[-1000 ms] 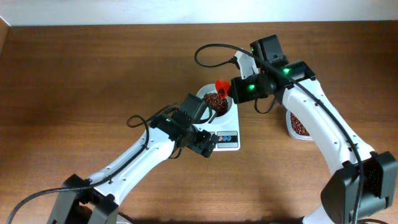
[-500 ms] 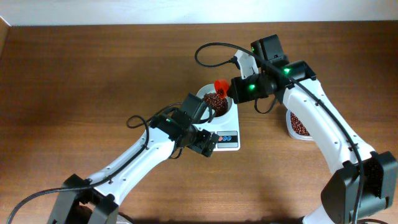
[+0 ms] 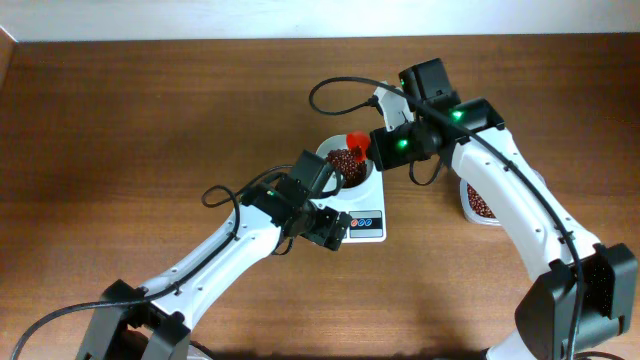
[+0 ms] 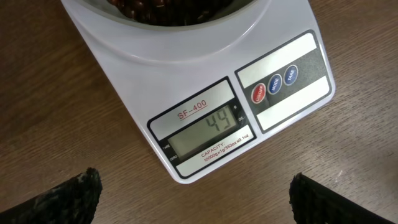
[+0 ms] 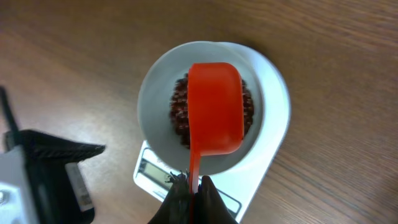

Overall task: Scoop item into bowl and weigh 50g on scale
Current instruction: 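Shake the tilted scoop over the bowl to trickle in more beans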

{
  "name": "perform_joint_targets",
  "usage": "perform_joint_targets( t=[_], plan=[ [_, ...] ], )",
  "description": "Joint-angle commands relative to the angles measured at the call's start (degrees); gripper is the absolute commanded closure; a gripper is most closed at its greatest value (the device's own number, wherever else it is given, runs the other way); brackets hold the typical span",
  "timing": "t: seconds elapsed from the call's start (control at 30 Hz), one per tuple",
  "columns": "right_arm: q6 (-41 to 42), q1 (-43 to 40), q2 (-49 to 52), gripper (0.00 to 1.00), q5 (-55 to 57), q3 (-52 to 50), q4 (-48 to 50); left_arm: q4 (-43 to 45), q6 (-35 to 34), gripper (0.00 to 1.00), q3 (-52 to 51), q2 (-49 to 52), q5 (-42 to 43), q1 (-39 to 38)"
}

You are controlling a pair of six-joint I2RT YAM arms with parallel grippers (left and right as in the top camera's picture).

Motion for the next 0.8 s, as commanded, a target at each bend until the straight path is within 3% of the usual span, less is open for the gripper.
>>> perform_joint_targets(
  t=[0.0, 0.2, 0.23, 0.3, 0.77],
  plan=[
    [0.4, 0.5, -0.2, 0.96, 1.3, 1.2, 0.6, 0.1, -0.5, 0.01, 0.5, -0.9, -0.7, 0.2],
    [2.0, -0.4, -0.2, 0.96, -1.1, 1.2, 1.5, 0.4, -0.5, 0.01, 0.5, -0.9, -0.7, 0.2],
    [-1.0, -0.3, -0.2, 0.96, -4.4, 1.2, 1.4, 0.4, -0.5, 0.01, 0.5, -0.9, -0.7, 0.2],
    [0.4, -0.4, -0.2, 0.96, -0.6, 1.2, 1.2, 0.4, -0.5, 0.01, 0.5, -0.9, -0.7, 0.2],
    [0.6, -1.2, -0.2, 0.96, -2.6, 1.2, 1.7, 0.5, -0.5, 0.01, 0.5, -0.9, -0.6, 0.2]
  ],
)
